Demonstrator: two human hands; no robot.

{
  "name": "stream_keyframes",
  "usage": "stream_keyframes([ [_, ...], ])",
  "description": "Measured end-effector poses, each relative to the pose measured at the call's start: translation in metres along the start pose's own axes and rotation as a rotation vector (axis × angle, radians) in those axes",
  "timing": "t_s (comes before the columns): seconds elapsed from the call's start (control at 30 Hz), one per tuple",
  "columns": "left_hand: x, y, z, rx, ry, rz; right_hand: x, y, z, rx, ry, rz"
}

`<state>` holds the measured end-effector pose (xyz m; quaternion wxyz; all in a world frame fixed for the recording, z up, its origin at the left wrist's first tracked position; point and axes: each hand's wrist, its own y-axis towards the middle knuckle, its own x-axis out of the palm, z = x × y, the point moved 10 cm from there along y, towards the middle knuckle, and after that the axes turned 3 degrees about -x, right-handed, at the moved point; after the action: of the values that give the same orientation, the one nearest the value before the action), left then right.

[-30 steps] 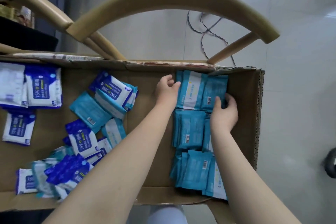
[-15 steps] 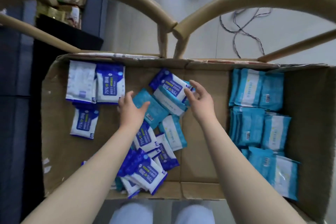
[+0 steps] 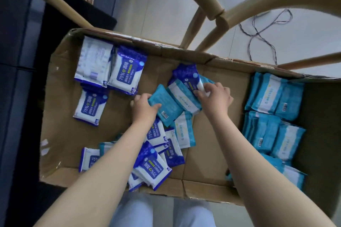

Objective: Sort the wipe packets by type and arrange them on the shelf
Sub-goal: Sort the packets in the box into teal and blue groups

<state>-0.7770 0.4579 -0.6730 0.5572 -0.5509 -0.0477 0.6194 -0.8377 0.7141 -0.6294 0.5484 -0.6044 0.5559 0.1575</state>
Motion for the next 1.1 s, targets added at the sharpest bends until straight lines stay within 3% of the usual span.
stream_keyframes([
  [0.13, -0.023, -0.019, -0.013, -0.021, -0.409, 0.004, -0.025, -0.031, 0.004, -0.056, 0.352, 0.215],
  [0.23, -0.057, -0.03, -0.044, -0.044, -0.669, 0.041, -0.037, -0.058, -0.012, -0.09, 0.538, 0.24],
  [0.33, -0.096, -0.033, -0.09, -0.113, -0.909, 0.121, -0.019, -0.078, -0.04, -0.093, 0.623, 0.14],
  [0.43, -0.13, -0.031, -0.132, -0.213, -1.09, 0.198, 0.045, -0.094, -0.06, 0.087, 0.742, -0.134],
  [0.57, -0.152, -0.021, -0.167, -0.305, -1.121, 0.179, 0.142, -0.124, -0.076, 0.323, 0.657, -0.406],
  [0.7, -0.151, -0.011, -0.179, -0.349, -1.09, 0.08, 0.188, -0.128, -0.097, 0.404, 0.72, -0.385],
  [0.9, -0.142, -0.009, -0.179, -0.387, -1.08, -0.076, 0.179, -0.095, -0.132, 0.227, 0.662, -0.28],
  [1.0, -0.135, -0.015, -0.179, -0.417, -1.07, -0.121, 0.172, -0.095, -0.13, 0.108, 0.465, -0.315],
  [1.1, -0.128, -0.022, -0.18, -0.441, -1.061, -0.139, 0.15, -0.097, -0.101, 0.082, 0.283, -0.158],
])
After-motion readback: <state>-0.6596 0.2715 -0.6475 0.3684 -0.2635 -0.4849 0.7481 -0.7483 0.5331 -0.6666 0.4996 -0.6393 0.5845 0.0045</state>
